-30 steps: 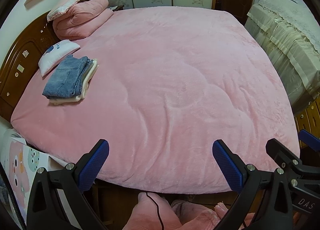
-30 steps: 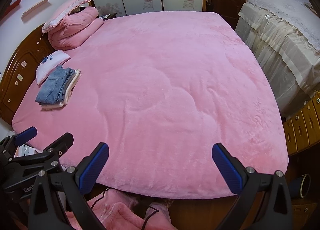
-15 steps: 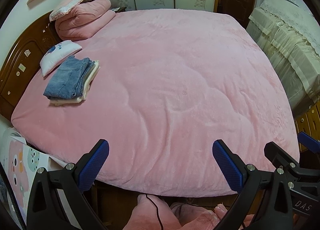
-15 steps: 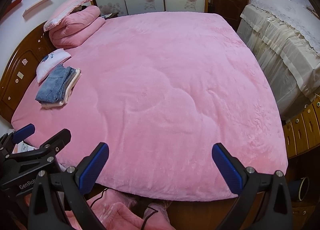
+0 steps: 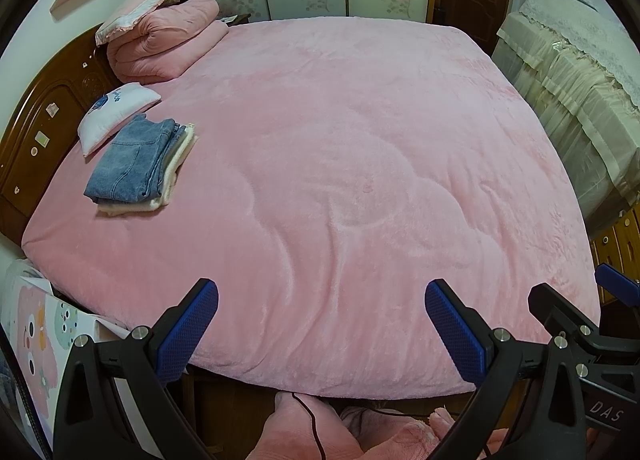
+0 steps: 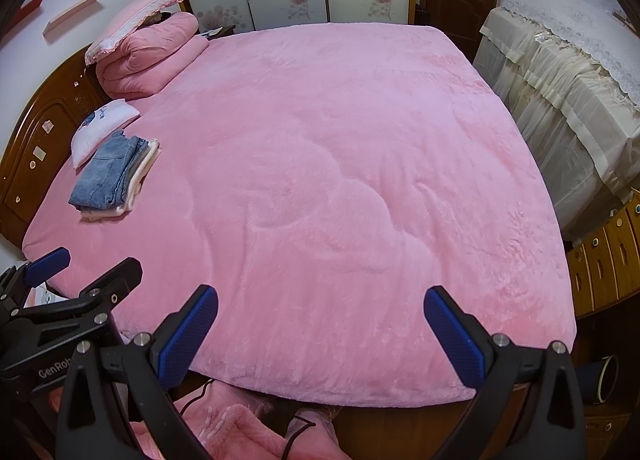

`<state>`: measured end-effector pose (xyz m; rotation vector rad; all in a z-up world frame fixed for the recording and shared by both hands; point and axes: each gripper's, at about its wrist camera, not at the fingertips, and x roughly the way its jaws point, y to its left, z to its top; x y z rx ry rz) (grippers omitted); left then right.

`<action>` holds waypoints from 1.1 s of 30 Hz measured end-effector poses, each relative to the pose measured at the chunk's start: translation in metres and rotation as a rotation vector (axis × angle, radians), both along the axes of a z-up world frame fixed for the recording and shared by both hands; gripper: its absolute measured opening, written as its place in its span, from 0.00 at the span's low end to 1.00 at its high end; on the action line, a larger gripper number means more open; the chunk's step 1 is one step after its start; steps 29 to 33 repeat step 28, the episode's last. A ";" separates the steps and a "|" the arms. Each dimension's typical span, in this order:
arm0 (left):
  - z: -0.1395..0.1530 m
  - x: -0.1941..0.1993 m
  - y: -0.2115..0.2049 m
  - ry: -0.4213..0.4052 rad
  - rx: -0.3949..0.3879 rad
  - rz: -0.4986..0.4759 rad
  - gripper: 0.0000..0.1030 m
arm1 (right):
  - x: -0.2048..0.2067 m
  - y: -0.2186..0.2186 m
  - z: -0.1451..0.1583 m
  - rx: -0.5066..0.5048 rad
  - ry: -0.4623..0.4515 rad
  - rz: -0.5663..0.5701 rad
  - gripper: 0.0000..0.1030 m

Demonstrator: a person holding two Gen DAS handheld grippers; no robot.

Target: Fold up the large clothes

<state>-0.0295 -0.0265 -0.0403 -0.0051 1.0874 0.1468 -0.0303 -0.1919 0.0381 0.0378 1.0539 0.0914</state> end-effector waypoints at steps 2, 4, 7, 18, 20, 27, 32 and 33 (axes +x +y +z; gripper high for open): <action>-0.001 0.003 -0.001 0.001 0.002 -0.002 0.99 | 0.004 -0.003 -0.001 0.001 0.002 -0.003 1.00; -0.001 0.007 -0.002 0.002 0.005 -0.004 0.99 | 0.007 -0.005 -0.001 0.002 0.004 -0.004 1.00; -0.002 0.010 -0.005 0.006 0.005 -0.005 0.99 | 0.010 -0.007 -0.002 0.007 0.008 -0.007 1.00; -0.003 0.014 -0.008 0.019 0.017 -0.012 0.99 | 0.013 -0.012 -0.009 0.031 0.036 -0.023 1.00; -0.004 0.014 -0.008 0.023 0.016 -0.010 0.99 | 0.014 -0.012 -0.009 0.029 0.041 -0.022 1.00; -0.004 0.011 -0.009 0.023 0.007 -0.009 0.99 | 0.012 -0.012 -0.012 0.016 0.054 -0.025 1.00; -0.004 0.011 -0.009 0.023 0.006 -0.008 0.99 | 0.011 -0.012 -0.012 0.016 0.057 -0.028 1.00; -0.004 0.011 -0.009 0.023 0.006 -0.008 0.99 | 0.011 -0.012 -0.012 0.016 0.057 -0.028 1.00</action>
